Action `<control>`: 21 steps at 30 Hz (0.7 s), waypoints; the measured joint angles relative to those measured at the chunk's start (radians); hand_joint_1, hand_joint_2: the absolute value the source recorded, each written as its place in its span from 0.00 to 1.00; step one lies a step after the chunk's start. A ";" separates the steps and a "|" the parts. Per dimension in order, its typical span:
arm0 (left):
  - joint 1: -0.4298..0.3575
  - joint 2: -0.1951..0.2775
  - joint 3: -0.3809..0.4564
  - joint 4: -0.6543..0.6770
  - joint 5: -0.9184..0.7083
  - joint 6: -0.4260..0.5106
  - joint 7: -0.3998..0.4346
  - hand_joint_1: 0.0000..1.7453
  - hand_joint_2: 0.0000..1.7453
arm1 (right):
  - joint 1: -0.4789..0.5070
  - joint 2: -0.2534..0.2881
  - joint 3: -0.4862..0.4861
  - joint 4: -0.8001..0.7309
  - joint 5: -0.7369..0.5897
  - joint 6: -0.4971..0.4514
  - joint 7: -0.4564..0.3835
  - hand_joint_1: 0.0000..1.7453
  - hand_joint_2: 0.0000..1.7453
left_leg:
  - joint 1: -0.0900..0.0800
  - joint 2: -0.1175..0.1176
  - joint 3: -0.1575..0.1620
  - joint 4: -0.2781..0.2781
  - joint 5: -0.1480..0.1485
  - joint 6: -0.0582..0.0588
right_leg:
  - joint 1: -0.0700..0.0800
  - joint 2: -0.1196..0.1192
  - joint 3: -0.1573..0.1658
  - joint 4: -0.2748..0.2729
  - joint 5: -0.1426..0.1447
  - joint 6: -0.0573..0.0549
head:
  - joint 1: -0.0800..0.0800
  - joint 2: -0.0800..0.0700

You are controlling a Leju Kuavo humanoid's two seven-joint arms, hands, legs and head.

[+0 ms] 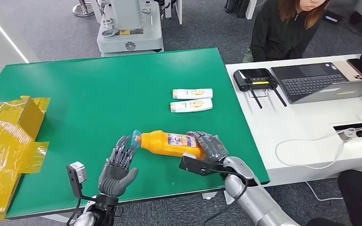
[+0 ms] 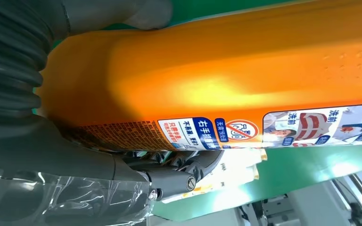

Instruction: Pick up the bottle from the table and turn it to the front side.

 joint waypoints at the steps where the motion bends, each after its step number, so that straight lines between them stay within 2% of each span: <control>1: 0.001 0.000 0.000 0.000 -0.001 0.004 -0.003 0.00 1.00 | 0.016 0.000 -0.002 -0.024 -0.014 -0.015 -0.008 1.00 1.00 | 0.000 0.000 0.000 0.000 0.000 0.000 | 0.000 0.000 0.000 0.000 0.000 0.000 | 0.000 0.000; 12: 0.009 0.002 0.000 -0.004 -0.010 0.067 -0.035 0.00 1.00 | 0.136 -0.014 -0.009 -0.221 -0.146 -0.138 -0.070 1.00 1.00 | 0.000 0.000 -0.001 0.000 0.000 0.000 | 0.000 0.000 -0.001 0.000 0.000 0.000 | 0.000 0.000; 21: 0.009 0.009 0.000 -0.033 -0.023 0.126 -0.048 0.00 1.00 | 0.291 -0.016 -0.033 -0.389 -0.236 -0.232 -0.085 1.00 1.00 | 0.000 0.000 -0.001 0.000 0.000 0.000 | 0.000 0.000 -0.001 0.000 -0.001 0.000 | 0.000 0.000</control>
